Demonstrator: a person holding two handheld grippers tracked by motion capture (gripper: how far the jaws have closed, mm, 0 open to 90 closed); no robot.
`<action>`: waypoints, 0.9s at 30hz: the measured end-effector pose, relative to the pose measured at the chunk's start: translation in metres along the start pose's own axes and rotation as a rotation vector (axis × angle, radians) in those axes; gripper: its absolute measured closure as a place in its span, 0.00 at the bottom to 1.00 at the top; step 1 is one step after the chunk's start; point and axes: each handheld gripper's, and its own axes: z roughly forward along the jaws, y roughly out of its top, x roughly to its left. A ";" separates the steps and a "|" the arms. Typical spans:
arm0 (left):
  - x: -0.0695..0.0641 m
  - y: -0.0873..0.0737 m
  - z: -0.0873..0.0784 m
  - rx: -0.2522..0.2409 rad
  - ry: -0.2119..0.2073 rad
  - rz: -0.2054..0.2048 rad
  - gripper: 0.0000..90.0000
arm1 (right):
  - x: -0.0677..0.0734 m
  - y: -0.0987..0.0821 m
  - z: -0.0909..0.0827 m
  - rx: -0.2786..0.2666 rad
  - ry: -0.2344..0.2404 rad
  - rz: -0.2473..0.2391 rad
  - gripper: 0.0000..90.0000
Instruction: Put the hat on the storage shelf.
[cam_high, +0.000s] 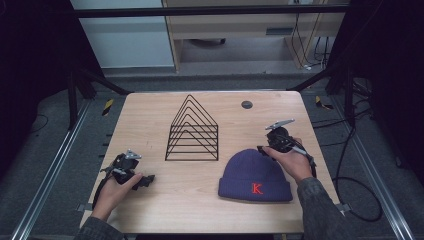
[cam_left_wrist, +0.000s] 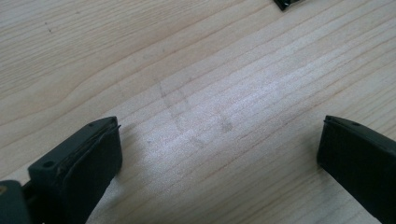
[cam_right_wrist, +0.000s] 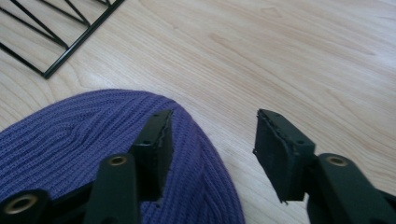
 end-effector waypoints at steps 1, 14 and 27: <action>0.000 0.000 0.000 0.000 -0.003 0.000 0.00 | 0.001 0.001 0.003 0.012 0.000 -0.006 0.55; -0.001 0.000 0.000 -0.005 -0.005 -0.003 0.00 | 0.011 -0.003 0.035 0.098 0.025 0.012 0.53; -0.002 0.001 0.001 -0.006 -0.003 0.001 0.00 | 0.010 -0.010 0.038 0.123 0.069 0.031 0.72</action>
